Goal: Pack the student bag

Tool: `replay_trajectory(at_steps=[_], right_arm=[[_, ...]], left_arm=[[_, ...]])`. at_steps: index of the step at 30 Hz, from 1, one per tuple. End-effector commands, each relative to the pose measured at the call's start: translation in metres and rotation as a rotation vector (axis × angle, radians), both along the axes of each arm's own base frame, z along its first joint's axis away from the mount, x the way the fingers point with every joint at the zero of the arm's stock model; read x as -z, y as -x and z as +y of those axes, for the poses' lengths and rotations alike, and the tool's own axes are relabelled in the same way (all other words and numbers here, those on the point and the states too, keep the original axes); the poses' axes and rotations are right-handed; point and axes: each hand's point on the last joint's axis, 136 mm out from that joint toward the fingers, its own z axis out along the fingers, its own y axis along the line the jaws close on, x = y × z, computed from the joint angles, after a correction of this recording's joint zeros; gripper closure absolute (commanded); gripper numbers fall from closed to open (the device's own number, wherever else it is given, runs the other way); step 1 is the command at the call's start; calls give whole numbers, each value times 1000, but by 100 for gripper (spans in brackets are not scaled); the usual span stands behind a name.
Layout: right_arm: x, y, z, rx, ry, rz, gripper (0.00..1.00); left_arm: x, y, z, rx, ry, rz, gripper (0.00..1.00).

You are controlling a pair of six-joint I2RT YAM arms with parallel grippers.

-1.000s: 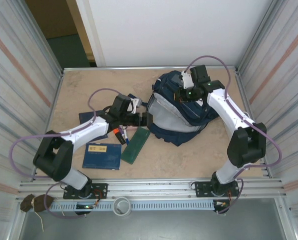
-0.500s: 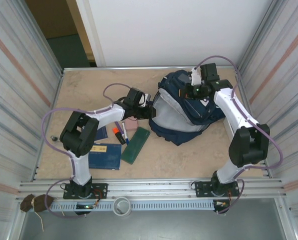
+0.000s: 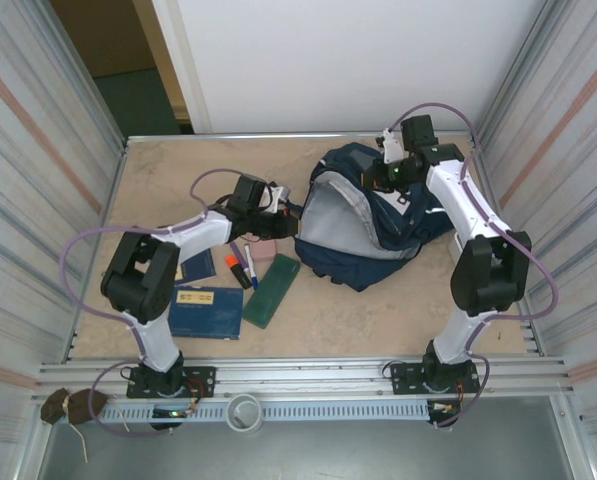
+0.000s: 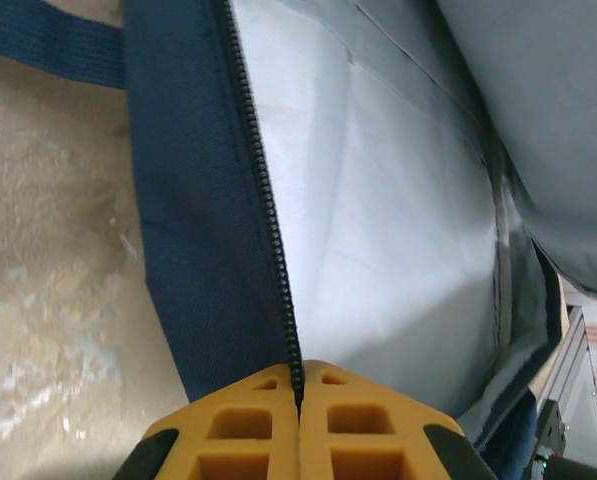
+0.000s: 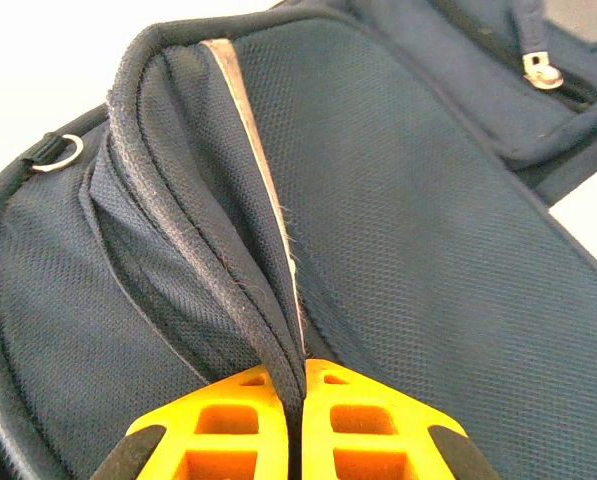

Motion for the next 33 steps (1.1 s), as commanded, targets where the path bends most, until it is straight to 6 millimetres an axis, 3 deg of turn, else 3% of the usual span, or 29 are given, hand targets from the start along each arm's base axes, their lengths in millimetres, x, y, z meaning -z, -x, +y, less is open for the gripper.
replay_trajectory(at_steps=[1, 5, 8, 10, 14, 17, 19, 21, 26, 33], right_arm=[[14, -32, -6, 21, 50, -35, 90], [20, -38, -1, 0, 92, -8, 71], [5, -29, -1, -2, 161, -40, 56], [-9, -19, 1, -2, 183, -77, 47], [-28, 8, 28, -23, 126, -166, 35], [-26, 29, 60, -74, 50, -202, 31], [-21, 41, 81, -122, 5, -206, 31], [-14, 51, 97, -162, -8, -189, 30], [4, 58, 113, -200, -10, -145, 32], [29, 63, 119, -190, 1, -85, 34]], left_arm=[[-10, 20, 7, 45, -9, -13, 97], [-16, 21, 11, 48, -17, -35, 69], [-32, 19, 36, -23, -103, -112, 52], [-38, 14, 68, -130, -206, -166, 46], [-31, 10, 166, -439, -448, -196, 33], [-21, 12, 232, -637, -515, -146, 30], [-8, 11, 257, -714, -484, -91, 30], [8, 8, 267, -737, -445, -28, 30], [39, -1, 274, -716, -494, 59, 32], [72, -23, 258, -670, -424, 145, 38]])
